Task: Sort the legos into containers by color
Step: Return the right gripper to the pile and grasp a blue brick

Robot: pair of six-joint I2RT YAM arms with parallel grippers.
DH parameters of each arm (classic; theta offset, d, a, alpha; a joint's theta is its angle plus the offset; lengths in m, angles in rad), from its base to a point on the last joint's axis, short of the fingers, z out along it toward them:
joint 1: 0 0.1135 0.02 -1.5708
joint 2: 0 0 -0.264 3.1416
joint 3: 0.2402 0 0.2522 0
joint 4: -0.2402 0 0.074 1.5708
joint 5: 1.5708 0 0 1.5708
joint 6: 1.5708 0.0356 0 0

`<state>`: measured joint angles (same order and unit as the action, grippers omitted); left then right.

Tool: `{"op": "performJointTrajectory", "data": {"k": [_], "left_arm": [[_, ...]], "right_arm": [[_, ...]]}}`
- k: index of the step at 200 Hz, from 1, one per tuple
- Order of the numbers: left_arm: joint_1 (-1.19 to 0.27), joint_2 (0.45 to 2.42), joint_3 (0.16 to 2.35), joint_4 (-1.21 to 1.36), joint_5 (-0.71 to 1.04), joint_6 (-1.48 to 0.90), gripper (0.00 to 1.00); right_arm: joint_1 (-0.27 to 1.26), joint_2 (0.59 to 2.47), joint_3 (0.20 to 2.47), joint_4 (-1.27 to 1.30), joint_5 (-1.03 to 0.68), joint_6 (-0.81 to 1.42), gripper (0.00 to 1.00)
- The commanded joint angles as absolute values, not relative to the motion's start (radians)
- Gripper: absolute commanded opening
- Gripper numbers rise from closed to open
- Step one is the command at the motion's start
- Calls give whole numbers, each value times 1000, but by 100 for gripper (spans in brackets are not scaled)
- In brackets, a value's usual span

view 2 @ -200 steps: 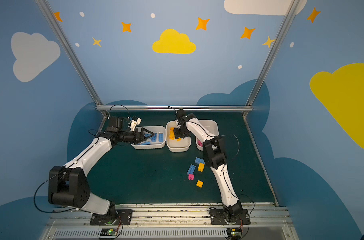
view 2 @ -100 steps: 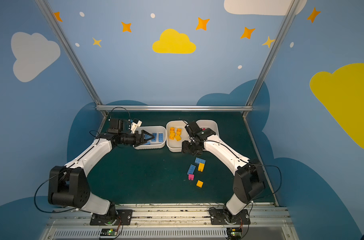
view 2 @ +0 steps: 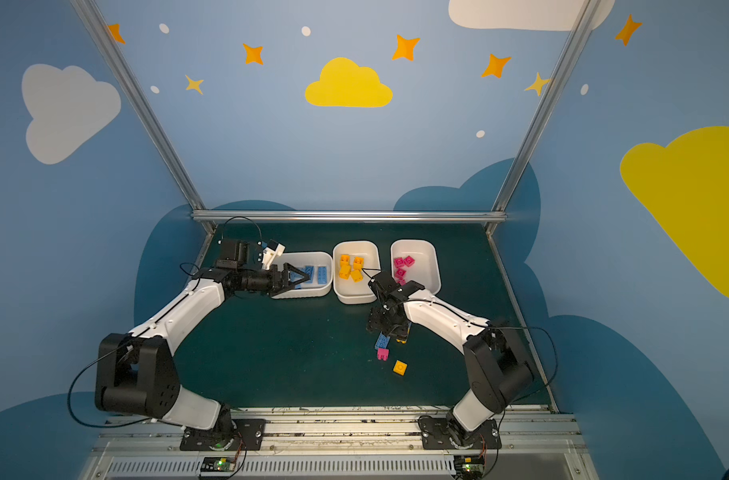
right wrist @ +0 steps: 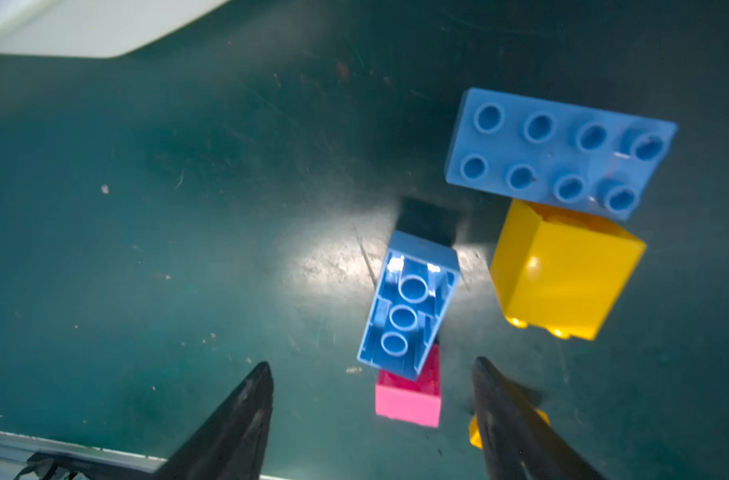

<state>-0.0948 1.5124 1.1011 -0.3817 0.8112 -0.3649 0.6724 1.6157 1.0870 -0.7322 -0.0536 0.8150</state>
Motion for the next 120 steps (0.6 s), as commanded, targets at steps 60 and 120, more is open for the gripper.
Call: {"op": "performJointTrajectory", "data": {"k": [60, 120], "left_arm": [[-98, 1486, 1090, -442, 801, -306, 100], [-99, 1483, 1084, -446, 798, -305, 100]], "right_arm": [[696, 1743, 1077, -710, 0, 818, 61], [726, 1742, 1125, -756, 49, 727, 28]]}}
